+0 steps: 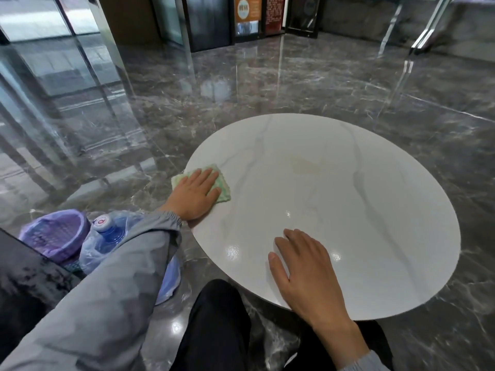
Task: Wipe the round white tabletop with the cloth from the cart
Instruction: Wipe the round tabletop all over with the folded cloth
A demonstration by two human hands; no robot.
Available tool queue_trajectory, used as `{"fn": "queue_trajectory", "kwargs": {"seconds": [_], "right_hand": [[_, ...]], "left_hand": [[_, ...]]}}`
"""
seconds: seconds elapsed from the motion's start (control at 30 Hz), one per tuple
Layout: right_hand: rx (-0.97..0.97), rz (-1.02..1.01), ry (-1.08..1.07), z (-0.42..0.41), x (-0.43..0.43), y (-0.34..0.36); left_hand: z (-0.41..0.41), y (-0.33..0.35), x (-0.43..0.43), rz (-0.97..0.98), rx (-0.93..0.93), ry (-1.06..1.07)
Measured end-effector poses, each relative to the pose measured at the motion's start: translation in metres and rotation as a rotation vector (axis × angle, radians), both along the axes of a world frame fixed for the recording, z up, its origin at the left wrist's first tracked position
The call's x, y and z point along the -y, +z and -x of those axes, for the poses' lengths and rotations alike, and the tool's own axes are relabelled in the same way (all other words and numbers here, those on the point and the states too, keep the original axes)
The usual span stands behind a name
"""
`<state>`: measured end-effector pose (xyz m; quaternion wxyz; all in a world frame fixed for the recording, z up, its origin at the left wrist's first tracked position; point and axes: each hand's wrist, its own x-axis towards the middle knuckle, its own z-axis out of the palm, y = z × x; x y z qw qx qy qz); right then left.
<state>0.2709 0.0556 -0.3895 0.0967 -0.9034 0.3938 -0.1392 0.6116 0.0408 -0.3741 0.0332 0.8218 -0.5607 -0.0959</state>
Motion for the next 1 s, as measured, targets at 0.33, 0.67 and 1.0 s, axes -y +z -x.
{"fn": "queue_trajectory", "kwargs": {"seconds": [0.33,0.67,1.0], "right_hand": [[0.008,-0.008,-0.025,-0.001,-0.001,0.0],[0.048,0.019,-0.036,-0.001,0.003,-0.008],[0.059,0.021,-0.04,-0.002,0.003,-0.006]], "left_hand": [[0.034,0.005,-0.008,-0.06,0.012,-0.144],[0.053,0.002,-0.028,-0.014,0.005,-0.31],[0.037,0.009,0.043,-0.101,0.062,-0.28]]}}
